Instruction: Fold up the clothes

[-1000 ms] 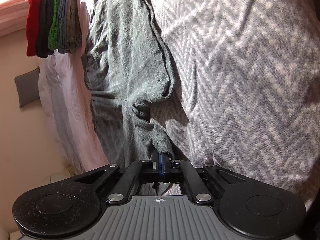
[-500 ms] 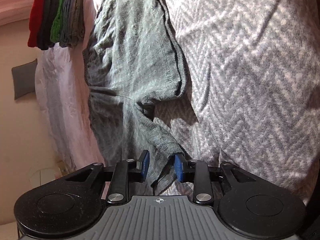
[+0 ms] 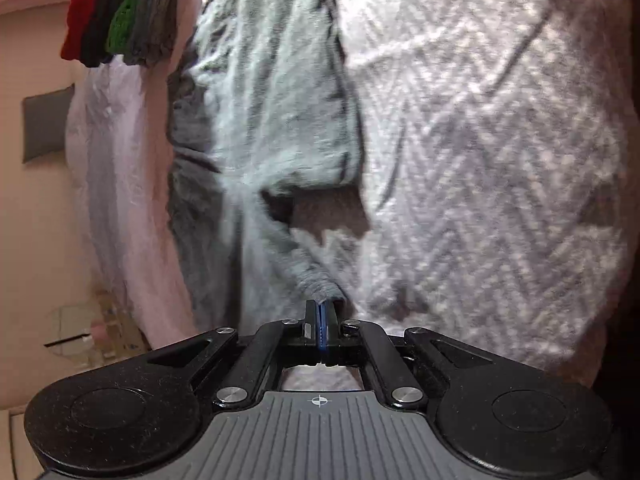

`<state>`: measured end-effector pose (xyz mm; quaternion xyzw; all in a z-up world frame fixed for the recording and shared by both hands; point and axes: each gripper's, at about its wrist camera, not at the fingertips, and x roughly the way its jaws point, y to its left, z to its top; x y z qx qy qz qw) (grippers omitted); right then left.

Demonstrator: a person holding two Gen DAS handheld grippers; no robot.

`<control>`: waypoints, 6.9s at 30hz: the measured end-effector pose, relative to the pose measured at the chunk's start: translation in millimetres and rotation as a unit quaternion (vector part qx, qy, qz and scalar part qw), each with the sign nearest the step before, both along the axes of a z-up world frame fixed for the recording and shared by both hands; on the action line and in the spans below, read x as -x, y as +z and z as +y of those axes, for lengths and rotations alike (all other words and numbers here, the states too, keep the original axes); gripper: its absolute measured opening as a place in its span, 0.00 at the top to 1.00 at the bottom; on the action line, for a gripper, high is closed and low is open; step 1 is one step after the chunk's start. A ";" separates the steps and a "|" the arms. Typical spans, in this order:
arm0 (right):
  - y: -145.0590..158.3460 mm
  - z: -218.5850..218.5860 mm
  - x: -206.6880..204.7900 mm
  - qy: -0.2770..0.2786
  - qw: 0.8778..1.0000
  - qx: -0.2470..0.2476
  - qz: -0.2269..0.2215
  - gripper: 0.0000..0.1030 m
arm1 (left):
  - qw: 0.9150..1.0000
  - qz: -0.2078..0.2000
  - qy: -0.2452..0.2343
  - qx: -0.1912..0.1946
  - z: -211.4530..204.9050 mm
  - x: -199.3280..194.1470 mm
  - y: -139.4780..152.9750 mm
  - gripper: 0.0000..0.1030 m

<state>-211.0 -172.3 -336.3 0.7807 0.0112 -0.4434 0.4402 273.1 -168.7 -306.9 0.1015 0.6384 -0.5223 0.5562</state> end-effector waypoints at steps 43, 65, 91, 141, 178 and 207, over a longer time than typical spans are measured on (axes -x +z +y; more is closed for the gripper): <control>73.6 -259.9 118.6 0.395 0.854 0.199 0.273 0.51 | 0.987 -0.131 0.059 -0.066 -65.3 244.9 35.0 0.75; 15.2 -363.9 109.5 0.462 0.841 0.234 0.160 0.51 | 0.978 -0.169 0.079 -0.094 -92.6 229.7 35.1 0.65; 127.9 -204.3 -198.8 0.477 0.703 0.274 0.451 0.97 | 0.995 -0.093 -0.004 -0.039 -81.9 51.9 42.2 0.65; 34.2 -31.5 18.2 0.012 0.997 0.064 0.028 0.98 | 0.995 0.104 -0.009 -0.006 -99.8 7.5 15.4 0.96; 26.7 -7.4 4.6 0.036 0.997 0.033 0.065 0.39 | 0.991 -0.079 -0.070 -0.079 -39.9 -14.0 24.2 0.85; 69.9 -13.1 -5.9 0.089 0.982 0.154 0.063 1.00 | 0.986 -0.013 -0.160 0.036 -61.1 -1.3 56.9 1.00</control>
